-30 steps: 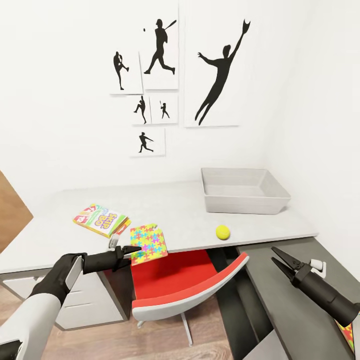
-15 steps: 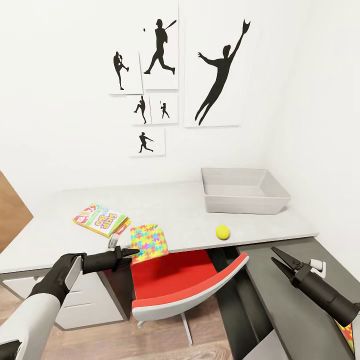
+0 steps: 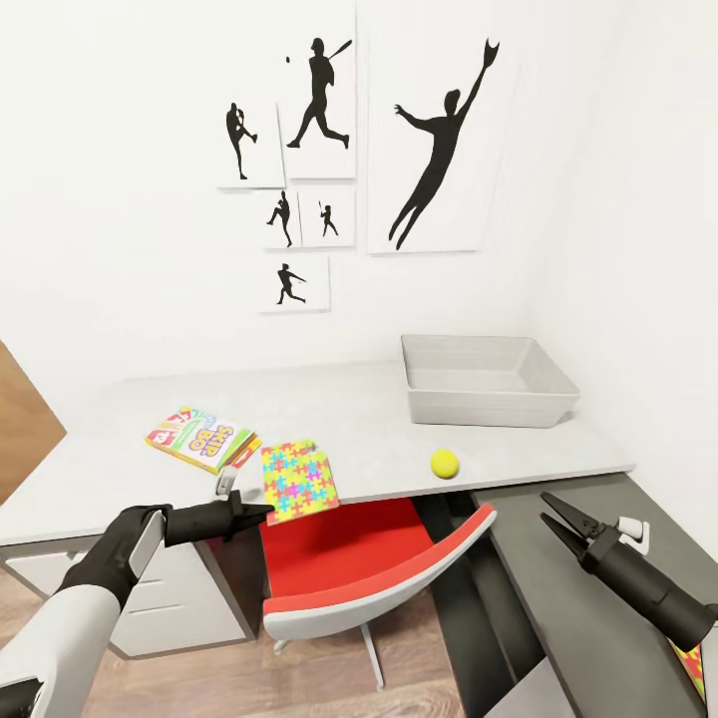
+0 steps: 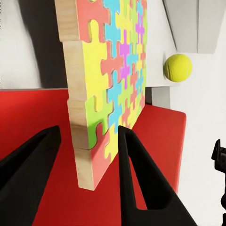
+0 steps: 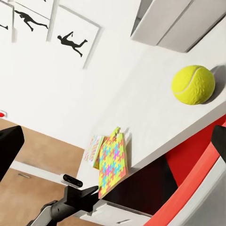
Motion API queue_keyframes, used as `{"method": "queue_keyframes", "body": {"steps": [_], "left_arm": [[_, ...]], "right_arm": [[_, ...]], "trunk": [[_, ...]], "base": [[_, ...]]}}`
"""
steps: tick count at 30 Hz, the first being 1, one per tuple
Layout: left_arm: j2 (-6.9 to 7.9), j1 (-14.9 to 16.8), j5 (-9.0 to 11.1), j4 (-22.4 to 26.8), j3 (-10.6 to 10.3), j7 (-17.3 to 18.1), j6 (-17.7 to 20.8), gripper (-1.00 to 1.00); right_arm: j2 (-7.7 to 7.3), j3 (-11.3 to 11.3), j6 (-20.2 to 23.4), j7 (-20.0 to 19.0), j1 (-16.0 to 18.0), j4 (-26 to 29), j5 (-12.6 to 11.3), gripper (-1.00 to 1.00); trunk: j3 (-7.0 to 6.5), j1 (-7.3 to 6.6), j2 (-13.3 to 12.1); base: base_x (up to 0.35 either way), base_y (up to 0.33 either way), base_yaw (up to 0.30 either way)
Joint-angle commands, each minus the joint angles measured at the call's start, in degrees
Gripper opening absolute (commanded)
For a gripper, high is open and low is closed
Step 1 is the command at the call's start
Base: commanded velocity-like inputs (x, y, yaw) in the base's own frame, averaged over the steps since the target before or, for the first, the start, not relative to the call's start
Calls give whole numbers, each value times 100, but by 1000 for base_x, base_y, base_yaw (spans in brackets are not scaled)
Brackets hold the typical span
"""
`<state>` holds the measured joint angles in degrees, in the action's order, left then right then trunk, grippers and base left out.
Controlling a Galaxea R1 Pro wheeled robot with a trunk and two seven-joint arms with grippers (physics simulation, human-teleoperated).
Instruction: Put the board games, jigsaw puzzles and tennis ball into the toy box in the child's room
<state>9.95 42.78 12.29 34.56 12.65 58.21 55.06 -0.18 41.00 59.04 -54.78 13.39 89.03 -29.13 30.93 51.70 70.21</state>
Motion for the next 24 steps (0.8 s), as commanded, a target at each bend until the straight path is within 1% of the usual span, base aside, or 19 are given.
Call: {"method": "queue_keyframes", "body": {"steps": [1,10,24], "left_arm": [[-1,3,-33,-2,10,24,4,-100],[6,4,-31,0,16,25,4,-100],[7,5,-25,24,27,33,4,-100]], "right_arm": [[0,9,20,-33,5,0,21,100],[0,6,20,-33,5,0,21,100],[18,27,2,-56,5,0,21,100]], "trunk": [[5,0,3],[5,0,3],[-246,-307,-558]], "base": [[0,0,0],[0,0,0],[0,0,0]]}}
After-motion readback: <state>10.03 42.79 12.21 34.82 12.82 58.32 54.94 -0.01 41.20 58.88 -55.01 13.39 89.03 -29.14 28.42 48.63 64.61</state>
